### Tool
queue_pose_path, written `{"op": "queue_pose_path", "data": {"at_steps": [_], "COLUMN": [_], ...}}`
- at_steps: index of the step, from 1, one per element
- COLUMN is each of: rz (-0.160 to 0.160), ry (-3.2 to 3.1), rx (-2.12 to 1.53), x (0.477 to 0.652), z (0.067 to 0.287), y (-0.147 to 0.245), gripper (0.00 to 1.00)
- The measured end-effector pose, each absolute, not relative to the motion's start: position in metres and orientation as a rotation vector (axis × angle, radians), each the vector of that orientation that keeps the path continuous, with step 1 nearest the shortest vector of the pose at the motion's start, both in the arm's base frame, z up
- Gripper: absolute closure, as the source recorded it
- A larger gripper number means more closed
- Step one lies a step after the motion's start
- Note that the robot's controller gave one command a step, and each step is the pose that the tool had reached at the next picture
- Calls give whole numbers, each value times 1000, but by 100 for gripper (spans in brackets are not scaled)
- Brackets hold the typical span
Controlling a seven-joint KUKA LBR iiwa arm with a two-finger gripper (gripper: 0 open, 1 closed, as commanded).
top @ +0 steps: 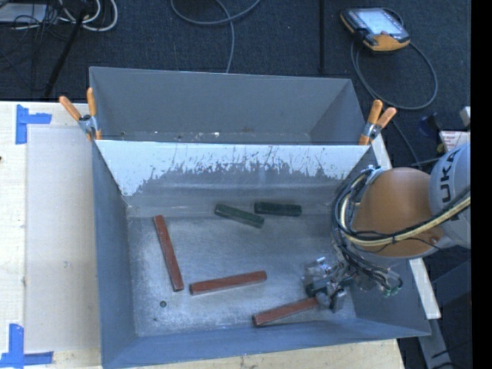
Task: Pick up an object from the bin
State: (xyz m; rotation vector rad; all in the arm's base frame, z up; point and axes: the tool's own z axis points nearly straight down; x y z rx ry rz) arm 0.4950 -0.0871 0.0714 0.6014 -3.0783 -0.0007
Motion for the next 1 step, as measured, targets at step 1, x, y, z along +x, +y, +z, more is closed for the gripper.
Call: {"op": "queue_pose_path", "data": {"at_steps": [1], "rz": [-3], "ry": [-3077], "rx": [601], "x": [495], "z": [76], "y": [-87], "gripper": [100]}}
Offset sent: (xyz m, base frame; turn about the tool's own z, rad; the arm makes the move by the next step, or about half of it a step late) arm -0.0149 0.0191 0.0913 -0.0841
